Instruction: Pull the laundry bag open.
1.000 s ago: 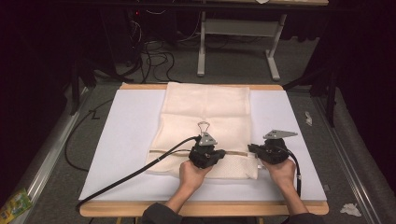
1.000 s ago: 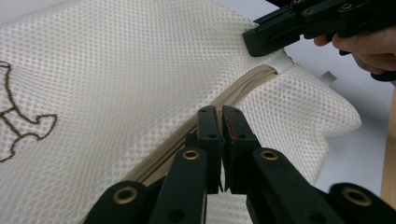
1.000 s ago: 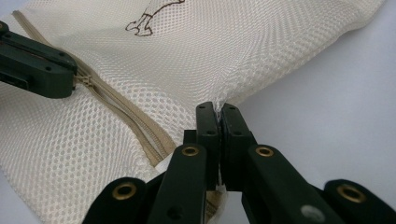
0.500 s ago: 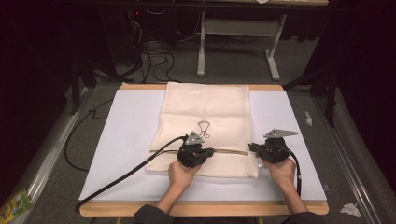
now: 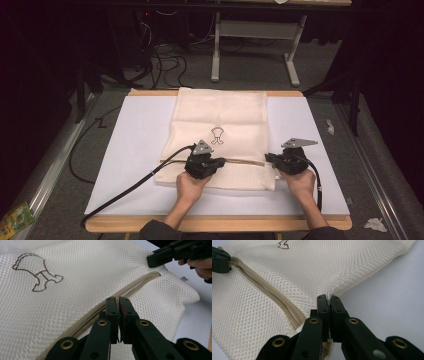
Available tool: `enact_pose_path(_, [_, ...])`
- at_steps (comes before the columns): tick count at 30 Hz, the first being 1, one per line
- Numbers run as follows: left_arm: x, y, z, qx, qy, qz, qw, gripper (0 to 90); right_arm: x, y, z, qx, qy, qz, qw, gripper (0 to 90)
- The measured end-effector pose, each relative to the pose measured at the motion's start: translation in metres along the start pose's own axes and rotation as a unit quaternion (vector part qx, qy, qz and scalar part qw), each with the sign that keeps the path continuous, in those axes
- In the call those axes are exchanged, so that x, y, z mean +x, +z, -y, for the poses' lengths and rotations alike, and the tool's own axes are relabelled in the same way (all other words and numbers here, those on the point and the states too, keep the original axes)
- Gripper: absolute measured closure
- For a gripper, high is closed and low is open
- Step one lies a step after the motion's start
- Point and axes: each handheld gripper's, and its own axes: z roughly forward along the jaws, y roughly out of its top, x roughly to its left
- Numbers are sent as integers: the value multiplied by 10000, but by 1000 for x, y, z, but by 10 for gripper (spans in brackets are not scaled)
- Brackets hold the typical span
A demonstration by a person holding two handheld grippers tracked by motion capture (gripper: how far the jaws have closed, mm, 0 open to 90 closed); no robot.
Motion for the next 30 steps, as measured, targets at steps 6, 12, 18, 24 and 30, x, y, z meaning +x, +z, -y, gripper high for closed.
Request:
enact_pose_path(6, [0, -3, 1, -8, -4, -24, 10000, 872, 0, 0, 0, 7, 1, 12, 10000, 891])
enact_pose_path(12, [1, -3, 2, -33, 9, -42, 10000, 872, 0, 0, -1, 14, 12, 20, 10000, 892])
enact_pose_path(18, [1, -6, 2, -44, 32, -49, 10000, 872, 2, -1, -2, -7, -3, 35, 10000, 892])
enact_pose_path(24, [5, -11, 3, -86, -44, -100, 9999, 872, 1, -2, -1, -12, -23, 71, 10000, 892])
enact_pose_path(30, [5, -15, 4, -85, -51, -118, 9999, 872, 3, 0, -1, -30, -49, 65, 10000, 892])
